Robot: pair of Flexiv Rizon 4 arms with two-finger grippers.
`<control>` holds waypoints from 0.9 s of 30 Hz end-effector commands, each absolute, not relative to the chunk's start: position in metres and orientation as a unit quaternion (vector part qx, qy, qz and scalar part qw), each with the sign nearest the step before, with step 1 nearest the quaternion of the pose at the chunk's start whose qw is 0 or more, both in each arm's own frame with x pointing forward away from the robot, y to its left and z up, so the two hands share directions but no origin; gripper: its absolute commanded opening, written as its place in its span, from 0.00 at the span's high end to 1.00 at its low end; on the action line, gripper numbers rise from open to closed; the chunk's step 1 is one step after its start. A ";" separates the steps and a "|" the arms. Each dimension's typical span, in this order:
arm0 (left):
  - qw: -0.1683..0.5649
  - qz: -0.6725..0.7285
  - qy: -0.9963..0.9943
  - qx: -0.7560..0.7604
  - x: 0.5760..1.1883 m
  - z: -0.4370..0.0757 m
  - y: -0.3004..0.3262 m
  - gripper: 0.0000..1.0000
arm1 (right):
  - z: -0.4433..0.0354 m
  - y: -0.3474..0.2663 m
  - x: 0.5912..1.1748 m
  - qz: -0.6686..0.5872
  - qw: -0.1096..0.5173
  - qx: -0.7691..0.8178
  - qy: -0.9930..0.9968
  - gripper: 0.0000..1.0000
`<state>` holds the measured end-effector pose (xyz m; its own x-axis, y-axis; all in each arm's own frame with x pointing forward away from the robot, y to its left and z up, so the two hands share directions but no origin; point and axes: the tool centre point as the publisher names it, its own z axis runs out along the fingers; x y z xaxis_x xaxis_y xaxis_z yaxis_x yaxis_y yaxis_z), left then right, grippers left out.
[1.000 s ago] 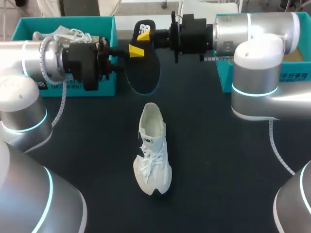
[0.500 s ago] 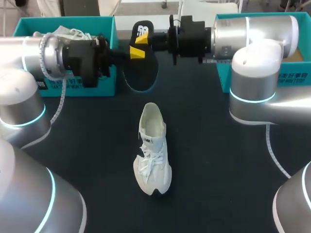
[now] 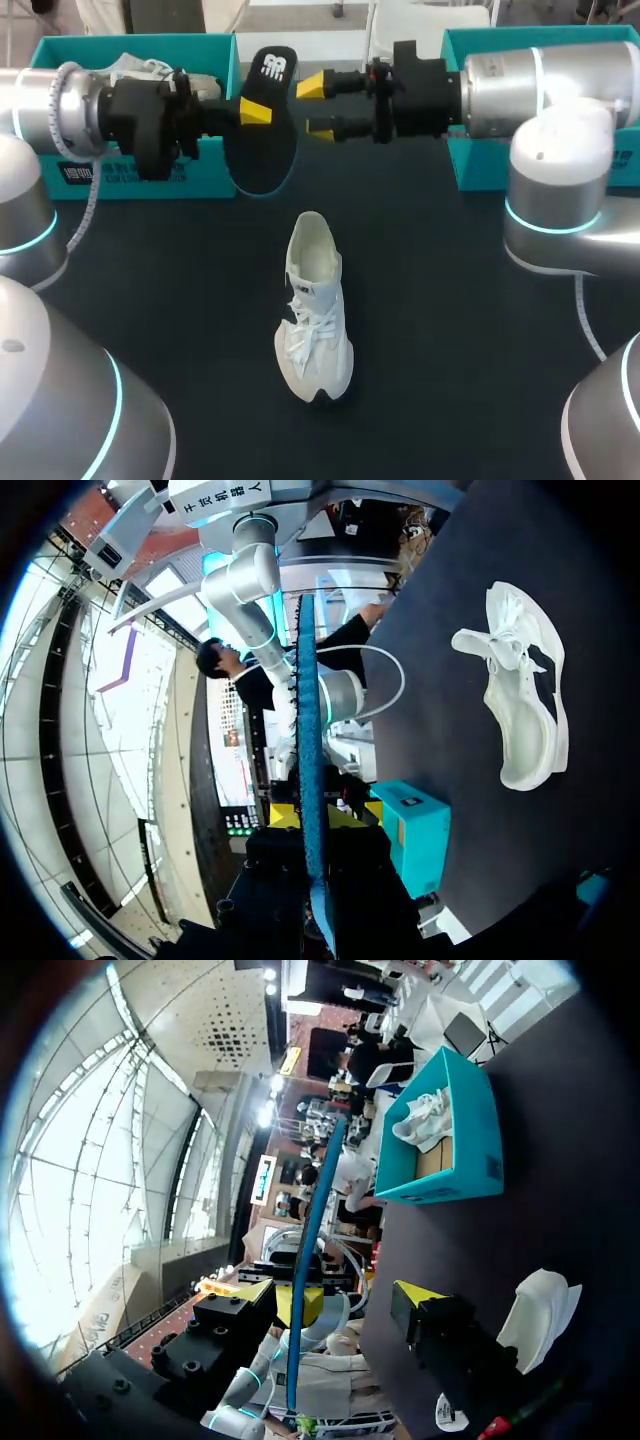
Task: Take the shoe out of the shoebox, open the shoe tongue, remove and reinsert the insole, then place the shoe into the shoebox
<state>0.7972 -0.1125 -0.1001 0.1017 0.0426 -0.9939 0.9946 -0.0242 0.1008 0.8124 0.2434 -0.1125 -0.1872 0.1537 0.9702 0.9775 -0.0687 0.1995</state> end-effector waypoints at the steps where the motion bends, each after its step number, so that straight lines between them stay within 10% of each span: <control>1: 0.511 -0.470 0.478 0.538 0.793 -0.101 -0.106 1.00 | -0.104 0.206 0.796 -0.522 0.390 -0.496 -0.573 0.00; 27: 0.507 -0.467 0.474 0.548 0.790 -0.096 -0.102 1.00 | -0.106 0.156 0.771 -0.505 0.424 -0.483 -0.577 0.00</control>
